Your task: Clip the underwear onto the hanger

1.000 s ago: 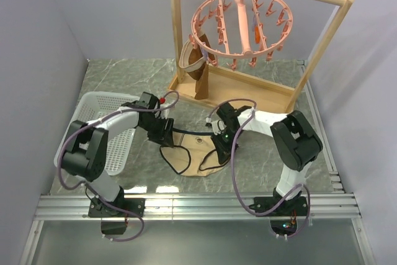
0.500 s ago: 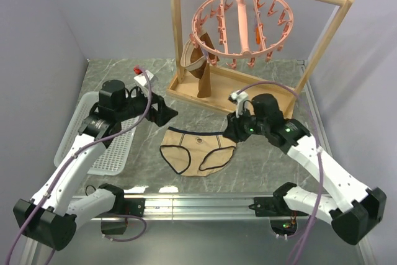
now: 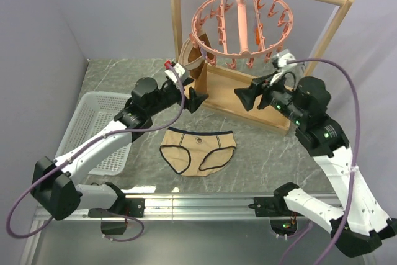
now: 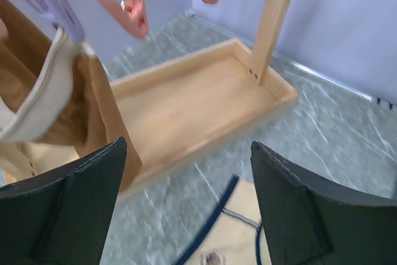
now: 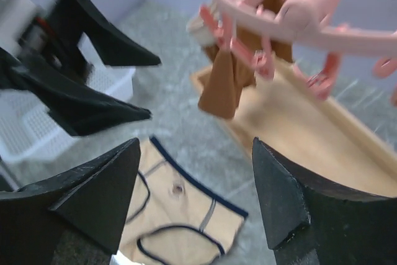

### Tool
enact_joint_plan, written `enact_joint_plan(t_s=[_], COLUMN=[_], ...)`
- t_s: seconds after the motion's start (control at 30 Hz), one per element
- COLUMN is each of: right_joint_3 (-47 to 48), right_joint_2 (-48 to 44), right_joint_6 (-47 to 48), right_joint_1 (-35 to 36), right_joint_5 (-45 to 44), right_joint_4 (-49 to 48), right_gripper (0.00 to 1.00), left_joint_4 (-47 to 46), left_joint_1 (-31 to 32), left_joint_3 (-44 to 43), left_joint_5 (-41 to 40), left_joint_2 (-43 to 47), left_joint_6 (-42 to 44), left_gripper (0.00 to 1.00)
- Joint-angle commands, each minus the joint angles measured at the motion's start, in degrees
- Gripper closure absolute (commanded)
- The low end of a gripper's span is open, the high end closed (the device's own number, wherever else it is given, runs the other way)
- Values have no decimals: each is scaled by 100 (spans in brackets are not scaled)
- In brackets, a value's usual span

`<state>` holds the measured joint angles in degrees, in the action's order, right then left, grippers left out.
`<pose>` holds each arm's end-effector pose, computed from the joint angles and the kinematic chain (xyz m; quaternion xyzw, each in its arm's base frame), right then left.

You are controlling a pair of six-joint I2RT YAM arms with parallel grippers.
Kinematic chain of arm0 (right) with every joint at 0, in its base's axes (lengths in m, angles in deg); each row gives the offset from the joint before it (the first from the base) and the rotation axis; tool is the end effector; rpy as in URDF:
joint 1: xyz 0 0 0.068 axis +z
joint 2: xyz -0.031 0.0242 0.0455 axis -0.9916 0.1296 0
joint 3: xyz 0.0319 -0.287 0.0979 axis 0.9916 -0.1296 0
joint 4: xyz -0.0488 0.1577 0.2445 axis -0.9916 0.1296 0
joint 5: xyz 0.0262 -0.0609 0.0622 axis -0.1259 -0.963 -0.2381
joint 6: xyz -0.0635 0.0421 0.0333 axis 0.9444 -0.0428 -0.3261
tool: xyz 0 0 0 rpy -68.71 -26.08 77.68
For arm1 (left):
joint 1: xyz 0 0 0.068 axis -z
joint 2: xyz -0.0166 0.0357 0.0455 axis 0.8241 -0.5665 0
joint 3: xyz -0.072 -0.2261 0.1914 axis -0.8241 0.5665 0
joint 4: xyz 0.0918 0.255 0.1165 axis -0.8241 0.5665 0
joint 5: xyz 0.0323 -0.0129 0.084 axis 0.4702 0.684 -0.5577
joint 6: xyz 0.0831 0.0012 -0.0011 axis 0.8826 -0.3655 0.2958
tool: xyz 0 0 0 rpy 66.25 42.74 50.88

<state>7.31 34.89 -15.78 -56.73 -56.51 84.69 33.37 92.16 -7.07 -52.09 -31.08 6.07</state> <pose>0.2040 0.1181 0.4802 -0.2283 0.7209 0.2480 0.6056 0.2717 -0.2287 0.3912 0.3011 0.6481 -0.3368 0.6131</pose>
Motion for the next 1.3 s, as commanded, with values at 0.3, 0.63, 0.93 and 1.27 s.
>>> enact_joint_plan(t_s=[0.3,0.63,0.93,1.27], right_joint_3=[-683,-589,-553,-185], right_joint_2=[-377,-17,186,554], right_joint_6=[-692,-649,-323,-376], right_joint_1=[-51,-60,-42,-25], right_joint_5=[-217,-95,116,300], right_joint_4=[-2211,-2433,-2625,-2503], right_gripper=[27,34,37,37], left_joint_4=[-3827,-5462,-6025,-6236], left_joint_1=[130,-80,-212,-160], left_joint_3=[405,177,-263,-799], left_joint_5=[607,433,195,-43], left_joint_2=[-798,-1949,-2634,-3181], left_joint_6=[190,-398,-890,-1224], left_gripper=[19,25,39,45])
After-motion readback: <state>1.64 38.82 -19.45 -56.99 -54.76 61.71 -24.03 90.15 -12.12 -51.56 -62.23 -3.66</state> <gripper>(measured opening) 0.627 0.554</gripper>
